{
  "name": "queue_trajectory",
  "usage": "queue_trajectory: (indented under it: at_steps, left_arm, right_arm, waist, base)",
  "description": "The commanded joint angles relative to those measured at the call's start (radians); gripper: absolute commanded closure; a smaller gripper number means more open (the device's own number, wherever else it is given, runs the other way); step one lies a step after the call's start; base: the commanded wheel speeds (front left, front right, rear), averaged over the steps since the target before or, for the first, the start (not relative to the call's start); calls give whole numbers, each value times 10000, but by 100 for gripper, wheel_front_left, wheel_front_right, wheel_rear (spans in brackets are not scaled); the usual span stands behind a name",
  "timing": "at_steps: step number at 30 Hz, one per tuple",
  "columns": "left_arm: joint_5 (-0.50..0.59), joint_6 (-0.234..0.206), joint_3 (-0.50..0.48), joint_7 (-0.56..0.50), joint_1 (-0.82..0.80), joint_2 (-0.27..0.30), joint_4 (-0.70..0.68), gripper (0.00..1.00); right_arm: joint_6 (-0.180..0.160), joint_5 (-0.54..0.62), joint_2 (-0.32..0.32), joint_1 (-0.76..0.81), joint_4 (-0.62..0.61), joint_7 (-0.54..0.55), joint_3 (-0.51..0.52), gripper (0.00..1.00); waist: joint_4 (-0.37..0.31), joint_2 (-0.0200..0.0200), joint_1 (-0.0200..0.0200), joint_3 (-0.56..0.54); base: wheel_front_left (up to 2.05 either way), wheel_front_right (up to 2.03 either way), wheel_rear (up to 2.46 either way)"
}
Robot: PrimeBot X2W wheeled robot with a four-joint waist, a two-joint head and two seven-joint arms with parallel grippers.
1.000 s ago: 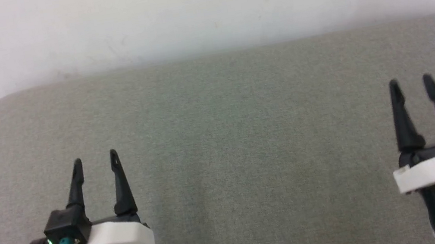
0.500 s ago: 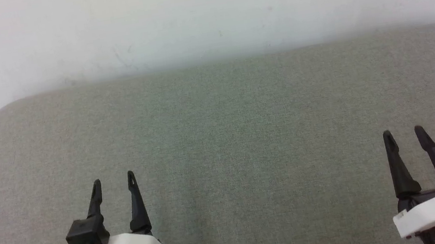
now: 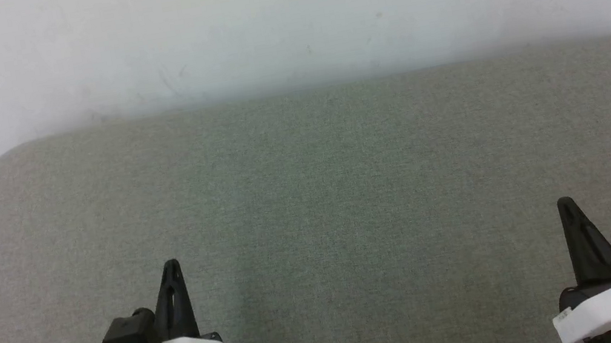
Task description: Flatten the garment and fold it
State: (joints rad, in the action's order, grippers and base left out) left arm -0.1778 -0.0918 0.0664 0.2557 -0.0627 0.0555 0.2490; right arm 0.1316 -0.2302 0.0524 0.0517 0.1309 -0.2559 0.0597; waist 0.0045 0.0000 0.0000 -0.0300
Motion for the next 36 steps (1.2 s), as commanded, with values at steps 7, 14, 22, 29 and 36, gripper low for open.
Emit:
queue_trajectory:
  at_steps: [7,14,22,29,36]
  left_arm:
    - [104,54,-39,-150,37,-3,-146,100]
    - [204,105,-76,-293,72,-6,-286,100]
    - [317,164,-119,-456,112,-9,-444,100]
    - [418,215,-156,-600,147,-12,-584,100]
    - [517,267,-193,-743,182,-15,-724,100]
  right_arm:
    - [-1,135,-1,-30,-77,150,-35,100]
    - [-1,264,-3,-59,-150,294,-69,100]
    - [-2,411,-4,-92,-234,457,-107,100]
    - [-2,540,-5,-121,-307,601,-140,100]
    - [-3,669,-6,-150,-381,744,-174,100]
  waist:
    - [-2,0,0,18]
    - [-5,0,0,34]
    - [-8,0,0,54]
    - [-10,0,0,70]
    - [-13,0,0,87]
  base:
    - [0,0,0]
    - [0,0,0]
    - [0,0,0]
    - [0,0,0]
    - [0,0,0]
